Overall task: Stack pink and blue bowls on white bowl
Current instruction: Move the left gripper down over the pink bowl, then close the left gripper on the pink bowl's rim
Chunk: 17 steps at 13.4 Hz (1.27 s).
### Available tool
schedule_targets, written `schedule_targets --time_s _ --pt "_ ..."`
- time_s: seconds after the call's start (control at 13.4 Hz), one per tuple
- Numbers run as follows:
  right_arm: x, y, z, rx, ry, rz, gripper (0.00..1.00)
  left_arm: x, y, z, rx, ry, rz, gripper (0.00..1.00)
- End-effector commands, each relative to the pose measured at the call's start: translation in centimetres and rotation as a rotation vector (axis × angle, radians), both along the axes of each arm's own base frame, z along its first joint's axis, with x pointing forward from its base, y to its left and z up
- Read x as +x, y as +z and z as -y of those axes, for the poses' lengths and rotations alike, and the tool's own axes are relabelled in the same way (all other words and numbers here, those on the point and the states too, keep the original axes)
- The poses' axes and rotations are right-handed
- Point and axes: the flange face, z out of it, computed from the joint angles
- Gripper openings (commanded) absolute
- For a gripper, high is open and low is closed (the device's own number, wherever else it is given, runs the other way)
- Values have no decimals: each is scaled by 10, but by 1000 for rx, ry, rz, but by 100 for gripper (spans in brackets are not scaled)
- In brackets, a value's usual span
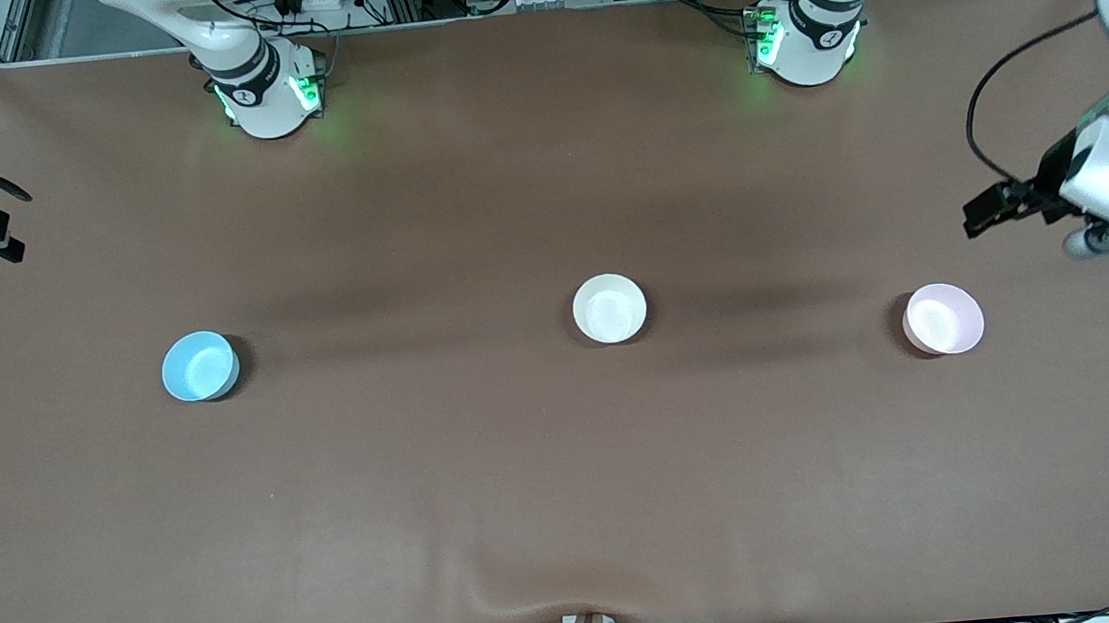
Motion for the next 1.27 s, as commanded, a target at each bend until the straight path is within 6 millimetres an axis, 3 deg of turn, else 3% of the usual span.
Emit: schedule_targets --time_s 0.0,0.3,0.6,0.67,1.19 --pt "0 4 1 2 -7 2 100 0 -56 -13 5 15 32 100" --pt "-1 11 2 1 -10 15 100 23 -141 -46 -21 22 5 100" --pt "5 -2 7 0 -14 -9 100 39 -215 -90 -46 11 13 100" --pt "7 -4 7 0 -14 -11 100 39 -226 -101 -48 7 14 100" --pt "11 -12 7 2 -16 -27 100 33 -255 -131 -55 -57 5 95"
